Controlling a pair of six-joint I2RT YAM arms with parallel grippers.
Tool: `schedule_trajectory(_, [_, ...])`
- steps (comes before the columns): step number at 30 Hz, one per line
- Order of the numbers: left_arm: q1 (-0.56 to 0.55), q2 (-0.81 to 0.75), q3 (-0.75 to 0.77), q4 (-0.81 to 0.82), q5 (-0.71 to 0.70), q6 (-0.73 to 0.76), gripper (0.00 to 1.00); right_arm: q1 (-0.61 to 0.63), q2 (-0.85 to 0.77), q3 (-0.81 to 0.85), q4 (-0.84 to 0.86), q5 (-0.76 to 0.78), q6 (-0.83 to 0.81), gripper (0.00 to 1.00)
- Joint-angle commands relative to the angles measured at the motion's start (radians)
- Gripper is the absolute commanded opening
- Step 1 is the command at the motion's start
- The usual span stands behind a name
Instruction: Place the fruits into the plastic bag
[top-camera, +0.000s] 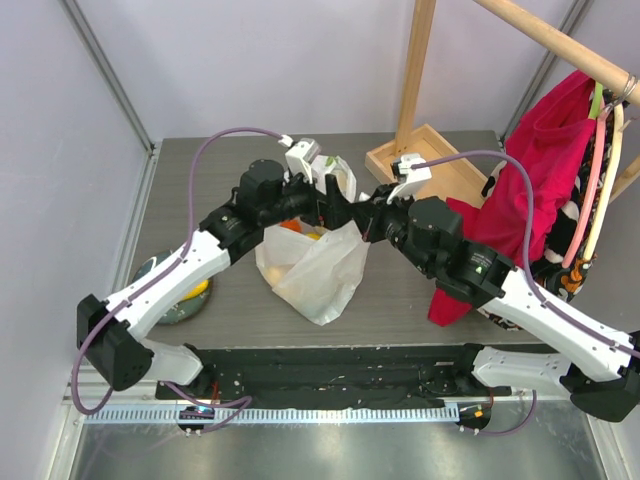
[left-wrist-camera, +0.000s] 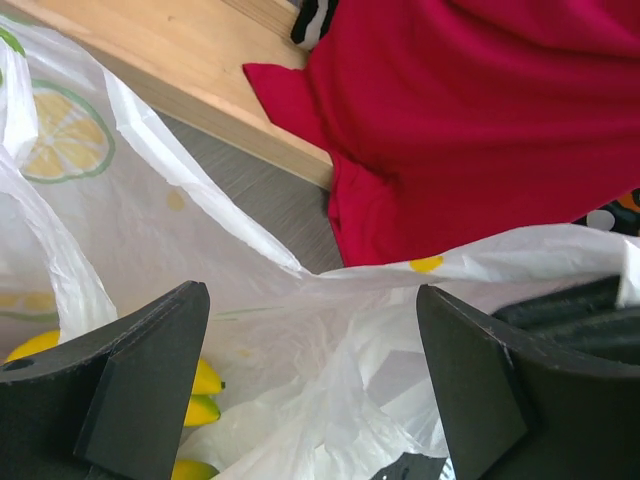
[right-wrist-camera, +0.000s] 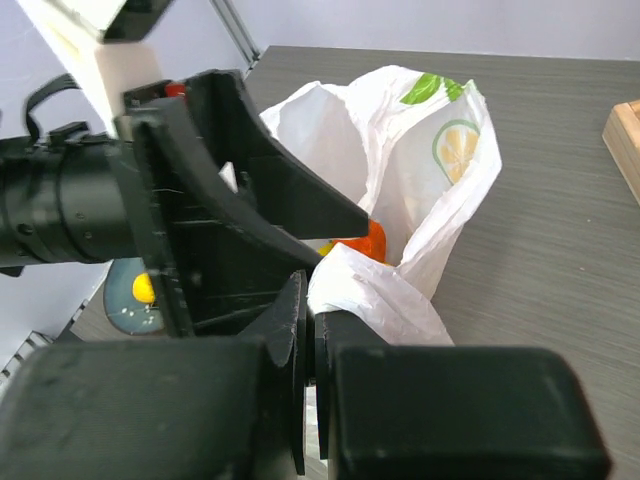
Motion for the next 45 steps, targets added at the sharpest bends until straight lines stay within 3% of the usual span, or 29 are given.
schedule_trajectory(1, [0.034,-0.113,0.039,0.007,-0.062,0.024,0.89,-0.004,0.007,0.021,-0.019,0.014,-0.003,0.01])
schedule_trajectory(7, [0.059,-0.165,0.043,-0.094,-0.14,0.095,0.9,-0.004,-0.016,0.027,-0.021,0.048,-0.015,0.01])
schedule_trajectory(13, [0.074,-0.25,0.035,-0.065,-0.14,0.124,0.92,-0.004,-0.014,0.02,-0.024,0.054,-0.015,0.01])
schedule_trajectory(16, [0.091,-0.279,0.036,-0.14,-0.267,0.151,0.95,-0.004,-0.01,0.018,-0.024,0.05,-0.012,0.01])
schedule_trajectory(21, [0.288,-0.305,-0.005,-0.315,-0.354,0.12,0.95,-0.004,-0.013,0.013,-0.024,0.048,-0.011,0.01])
schedule_trajectory(24, [0.411,-0.369,-0.075,-0.343,-0.409,0.026,0.95,-0.004,-0.019,0.004,-0.022,0.056,-0.011,0.01])
schedule_trajectory(26, [0.459,-0.409,-0.123,-0.369,-0.523,-0.02,0.95,-0.004,-0.023,0.0,-0.022,0.057,-0.009,0.01])
schedule_trajectory(29, [0.479,-0.454,-0.192,-0.474,-0.723,-0.166,1.0,-0.003,-0.02,0.003,-0.018,0.048,-0.009,0.01])
schedule_trajectory(32, [0.488,-0.495,-0.295,-0.52,-0.807,-0.32,1.0,-0.004,-0.02,0.004,-0.016,0.044,-0.012,0.01])
schedule_trajectory(40, [0.493,-0.685,-0.517,-0.688,-0.93,-0.793,1.0,-0.01,-0.033,-0.017,-0.004,0.031,-0.005,0.01])
schedule_trajectory(45, [0.493,-0.698,-0.583,-0.772,-0.986,-0.891,1.0,-0.009,-0.033,-0.017,0.004,0.022,-0.005,0.01])
